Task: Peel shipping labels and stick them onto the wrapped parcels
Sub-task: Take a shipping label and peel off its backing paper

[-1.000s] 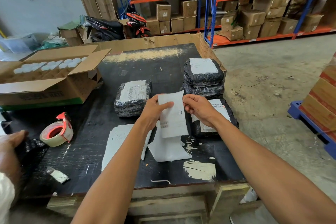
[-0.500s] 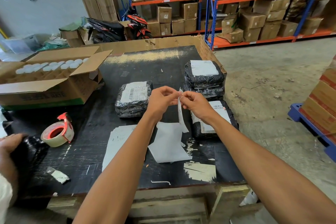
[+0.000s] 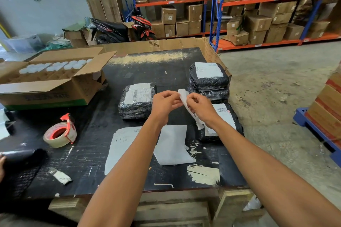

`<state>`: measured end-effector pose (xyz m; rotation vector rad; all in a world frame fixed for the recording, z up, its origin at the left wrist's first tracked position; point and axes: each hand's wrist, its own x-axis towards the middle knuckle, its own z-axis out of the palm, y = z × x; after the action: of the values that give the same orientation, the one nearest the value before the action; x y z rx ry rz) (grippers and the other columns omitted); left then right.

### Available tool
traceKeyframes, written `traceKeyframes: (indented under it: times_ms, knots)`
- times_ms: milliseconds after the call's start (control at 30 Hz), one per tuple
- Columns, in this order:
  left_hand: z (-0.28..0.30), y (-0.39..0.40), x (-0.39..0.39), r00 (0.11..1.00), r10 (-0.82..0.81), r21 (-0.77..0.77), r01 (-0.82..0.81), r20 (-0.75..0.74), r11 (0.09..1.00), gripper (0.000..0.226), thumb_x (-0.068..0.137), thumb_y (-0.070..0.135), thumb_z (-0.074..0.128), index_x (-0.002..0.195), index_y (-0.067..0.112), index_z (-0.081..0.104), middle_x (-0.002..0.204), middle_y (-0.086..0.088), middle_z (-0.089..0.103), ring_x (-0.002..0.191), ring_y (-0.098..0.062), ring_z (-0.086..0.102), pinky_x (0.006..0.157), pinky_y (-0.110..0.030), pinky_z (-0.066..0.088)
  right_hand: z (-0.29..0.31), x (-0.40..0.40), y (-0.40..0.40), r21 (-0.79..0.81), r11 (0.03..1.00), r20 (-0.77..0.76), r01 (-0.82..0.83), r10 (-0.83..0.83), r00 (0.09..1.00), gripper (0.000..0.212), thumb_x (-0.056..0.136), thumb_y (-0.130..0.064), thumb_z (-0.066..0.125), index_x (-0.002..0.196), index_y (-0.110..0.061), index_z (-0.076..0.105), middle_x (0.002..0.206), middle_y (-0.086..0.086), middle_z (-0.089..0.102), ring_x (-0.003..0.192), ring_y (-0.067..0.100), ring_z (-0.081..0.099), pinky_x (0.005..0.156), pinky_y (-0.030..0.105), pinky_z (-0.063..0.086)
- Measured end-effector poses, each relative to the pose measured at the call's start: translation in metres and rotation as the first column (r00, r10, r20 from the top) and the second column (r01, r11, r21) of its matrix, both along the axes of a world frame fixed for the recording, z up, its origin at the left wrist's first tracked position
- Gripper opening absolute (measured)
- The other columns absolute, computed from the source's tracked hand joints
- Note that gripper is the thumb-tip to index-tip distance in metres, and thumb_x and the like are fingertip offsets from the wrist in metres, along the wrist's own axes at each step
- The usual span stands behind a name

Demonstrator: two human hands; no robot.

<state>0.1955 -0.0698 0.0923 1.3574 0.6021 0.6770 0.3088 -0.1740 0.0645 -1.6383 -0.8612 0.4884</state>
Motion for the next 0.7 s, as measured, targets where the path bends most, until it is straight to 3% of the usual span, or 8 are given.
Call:
traceKeyframes:
  times_ms: [133,200,400,533,600,700]
  knots:
    - [-0.003,0.001,0.001,1.0,0.026,0.082,-0.025,-0.015,0.996,0.009,0.09,0.002,0.069,0.084,0.005,0.075,0.083,-0.011,0.074,0.08,-0.023,0.072,0.08,-0.034,0.062,0.003,-0.002,0.002,0.045,0.998,-0.045,0.034,-0.032,0.999,0.015,0.101,-0.026,0.057,0.096,-0.018,0.067,0.088,-0.002,0.073,0.073,0.011,0.068,0.068,0.024,0.052]
    - [-0.004,0.001,0.0,1.0,0.001,0.138,0.002,-0.02,0.99,0.008,0.091,0.005,0.07,0.086,0.007,0.077,0.085,-0.012,0.076,0.082,-0.024,0.073,0.081,-0.035,0.062,0.007,-0.003,0.002,0.086,0.995,-0.078,0.04,-0.034,0.996,0.018,0.103,-0.033,0.057,0.106,-0.017,0.066,0.095,0.0,0.073,0.077,0.011,0.071,0.07,0.025,0.055]
    - [-0.004,0.001,0.0,0.999,-0.037,0.172,0.04,-0.021,0.984,0.007,0.092,0.007,0.07,0.093,0.003,0.076,0.095,-0.017,0.076,0.091,-0.03,0.074,0.084,-0.038,0.062,0.006,-0.001,0.005,0.073,0.995,-0.063,0.065,-0.06,0.996,0.022,0.103,-0.031,0.058,0.103,-0.009,0.063,0.089,0.003,0.068,0.071,0.003,0.067,0.072,0.026,0.058]
    - [-0.003,0.001,0.002,0.999,0.042,0.021,-0.043,0.026,0.999,0.011,0.093,0.002,0.062,0.085,0.006,0.067,0.094,-0.019,0.071,0.087,-0.028,0.072,0.083,-0.04,0.062,0.005,0.0,0.012,0.072,0.983,-0.263,0.167,-0.143,0.954,0.013,0.102,-0.019,0.056,0.095,-0.009,0.06,0.091,0.009,0.068,0.079,0.014,0.065,0.078,0.029,0.056]
    - [0.001,0.0,0.004,0.992,0.101,-0.116,-0.092,0.071,0.989,0.012,0.095,0.0,0.057,0.084,0.006,0.06,0.09,-0.019,0.069,0.082,-0.028,0.07,0.075,-0.037,0.06,0.005,-0.001,0.016,0.086,0.97,-0.405,0.226,-0.173,0.898,0.013,0.1,-0.013,0.057,0.088,-0.009,0.057,0.087,0.01,0.064,0.075,0.015,0.061,0.079,0.032,0.055]
    - [0.009,0.003,0.008,0.966,0.231,-0.344,-0.179,0.117,0.922,0.011,0.093,-0.003,0.052,0.087,0.005,0.055,0.078,-0.011,0.064,0.066,-0.019,0.064,0.057,-0.028,0.054,0.006,-0.003,0.016,0.117,0.952,-0.556,0.282,-0.173,0.813,0.015,0.098,-0.004,0.06,0.084,-0.01,0.055,0.079,0.007,0.058,0.065,0.013,0.054,0.068,0.028,0.052]
